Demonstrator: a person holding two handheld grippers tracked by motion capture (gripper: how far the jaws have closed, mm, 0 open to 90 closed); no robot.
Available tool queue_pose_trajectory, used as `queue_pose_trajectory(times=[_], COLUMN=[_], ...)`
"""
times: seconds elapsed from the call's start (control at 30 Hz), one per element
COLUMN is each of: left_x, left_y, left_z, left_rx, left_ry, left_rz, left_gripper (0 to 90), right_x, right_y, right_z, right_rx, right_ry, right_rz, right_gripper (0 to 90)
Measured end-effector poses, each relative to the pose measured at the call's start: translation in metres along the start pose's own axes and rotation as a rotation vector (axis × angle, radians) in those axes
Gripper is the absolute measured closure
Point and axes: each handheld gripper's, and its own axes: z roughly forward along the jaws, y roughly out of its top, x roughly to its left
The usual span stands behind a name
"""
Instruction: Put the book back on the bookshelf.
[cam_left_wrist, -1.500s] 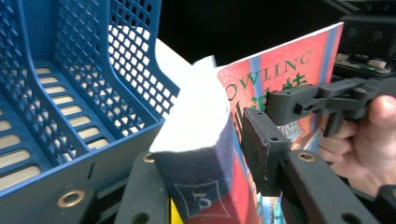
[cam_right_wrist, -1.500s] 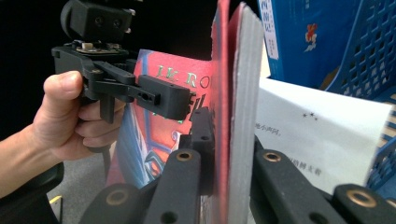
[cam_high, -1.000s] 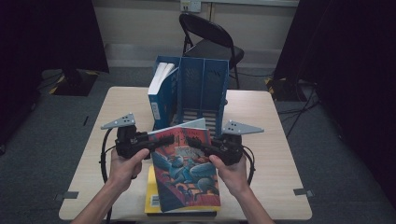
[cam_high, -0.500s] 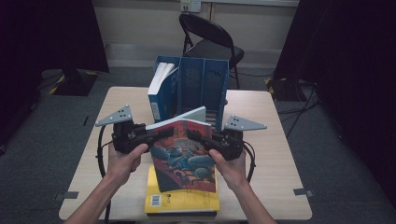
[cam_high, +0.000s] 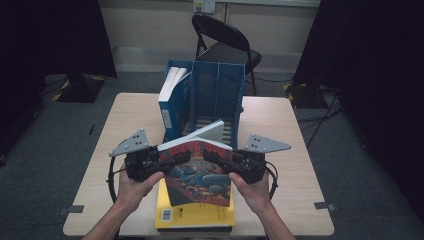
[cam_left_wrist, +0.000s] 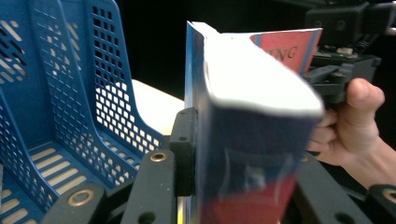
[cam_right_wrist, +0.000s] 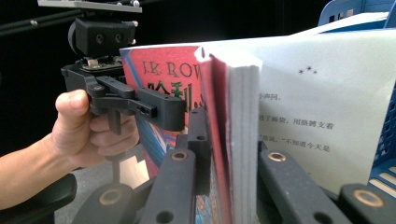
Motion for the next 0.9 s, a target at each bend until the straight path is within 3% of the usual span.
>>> queue_pose_trajectory(times=[0.13, 0.23, 0.47, 0.63, 0.9], left_x=[-0.003, -0.007, -0.015, -0.021, -0.027], left_y=[0.000, -0.002, -0.004, -0.007, -0.008], left_z=[-0.003, -0.006, -0.009, -0.012, -0.013], left_rx=[0.011, 0.007, 0.012, -0.003, 0.012], left_ry=[-0.023, -0.026, -0.027, -0.020, -0.014], left_rz=[0.022, 0.017, 0.042, 0.055, 0.068], left_gripper=[71.5, 71.7, 71.7, 71.5, 70.7], right_x=[0.000, 0.001, 0.001, -0.011, -0.026], right_y=[-0.001, -0.002, -0.008, -0.020, -0.034], right_z=[-0.002, -0.006, -0.024, -0.032, -0.026], right_rx=[0.009, 0.017, 0.018, 0.040, 0.079], right_ry=[-0.006, -0.027, -0.115, -0.149, -0.101], right_rz=[-0.006, -0.026, -0.049, -0.034, 0.006], right_gripper=[74.1, 68.3, 55.4, 43.7, 44.4])
